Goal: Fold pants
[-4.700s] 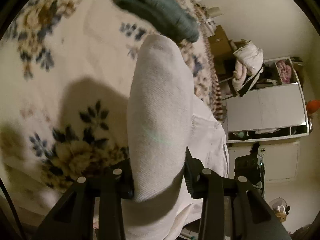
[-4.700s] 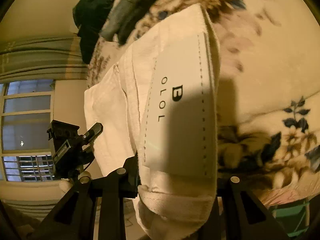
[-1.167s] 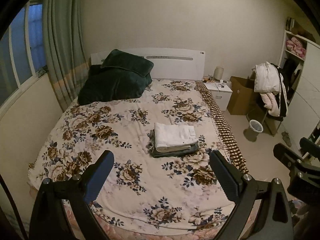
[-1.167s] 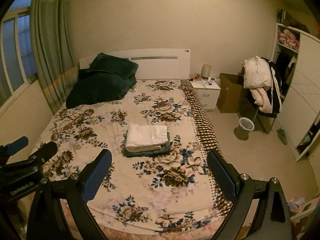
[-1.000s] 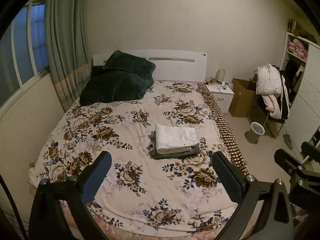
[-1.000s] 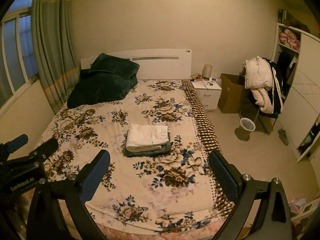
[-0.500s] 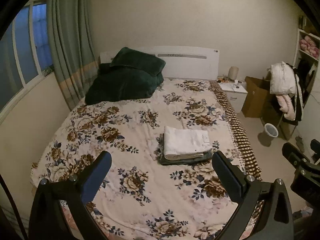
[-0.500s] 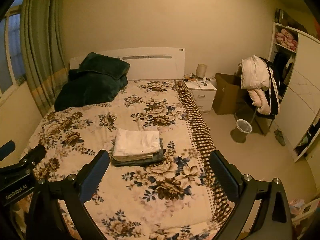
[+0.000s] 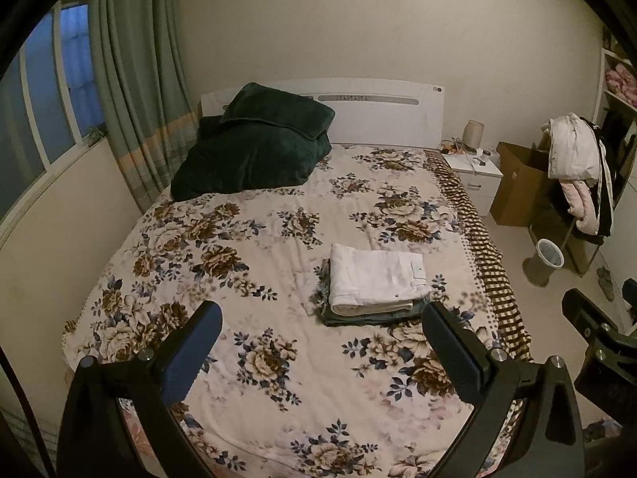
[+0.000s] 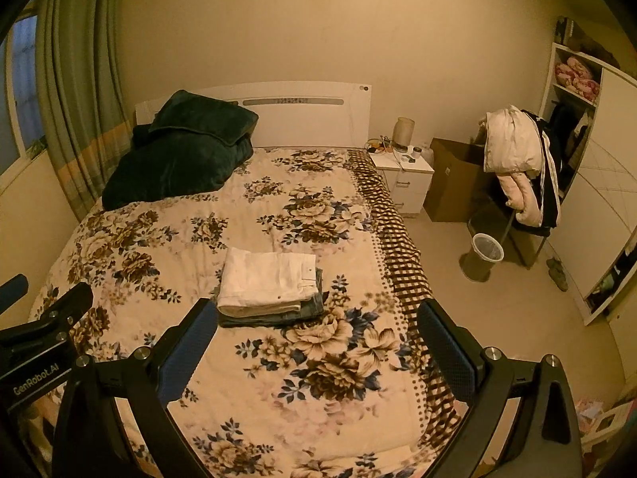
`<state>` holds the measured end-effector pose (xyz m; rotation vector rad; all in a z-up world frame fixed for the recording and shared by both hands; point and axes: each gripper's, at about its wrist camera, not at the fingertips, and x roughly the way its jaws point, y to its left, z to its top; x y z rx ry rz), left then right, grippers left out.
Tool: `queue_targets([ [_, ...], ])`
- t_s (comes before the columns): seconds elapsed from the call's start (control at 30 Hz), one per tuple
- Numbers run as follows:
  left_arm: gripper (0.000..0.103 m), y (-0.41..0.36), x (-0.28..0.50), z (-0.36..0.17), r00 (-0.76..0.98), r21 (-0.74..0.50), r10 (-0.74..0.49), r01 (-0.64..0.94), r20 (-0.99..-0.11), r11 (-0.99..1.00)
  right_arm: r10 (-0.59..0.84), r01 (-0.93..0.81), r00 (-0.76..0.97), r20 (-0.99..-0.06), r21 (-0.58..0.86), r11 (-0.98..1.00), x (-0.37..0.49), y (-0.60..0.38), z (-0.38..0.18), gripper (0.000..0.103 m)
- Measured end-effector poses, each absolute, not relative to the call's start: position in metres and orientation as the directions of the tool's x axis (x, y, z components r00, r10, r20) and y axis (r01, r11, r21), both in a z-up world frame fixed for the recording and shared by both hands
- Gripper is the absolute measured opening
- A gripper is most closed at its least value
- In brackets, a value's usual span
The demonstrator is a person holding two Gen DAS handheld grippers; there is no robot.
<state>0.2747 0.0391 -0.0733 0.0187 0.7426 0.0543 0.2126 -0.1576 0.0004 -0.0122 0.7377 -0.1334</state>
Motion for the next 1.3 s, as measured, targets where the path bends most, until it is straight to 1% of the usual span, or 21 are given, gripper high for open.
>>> queue_targets([
  [0.67,0.103,0.037,0.275,-0.072,0.736,0.037,0.053,-0.038,-0.675,0.999,-0.11,0.112,0.735,-0.669,-0.04,0.993,0.201,-0.161,-0.006,0.102],
  [0.9,0.103,0.03,0.265,-0.067,0.751,0.044,0.053,-0.031,-0.658,0.999,-0.097,0.109,0.735,-0.671,-0.024,0.994,0.192,-0.162,-0.009,0.102],
  [1.3,0.103,0.03,0.255,-0.071,0.729,0.036,0.039,-0.02,-0.684,0.999,-0.065,0.087,0.726,-0.684,-0.002,0.996,0.186,-0.155,-0.018,0.102],
])
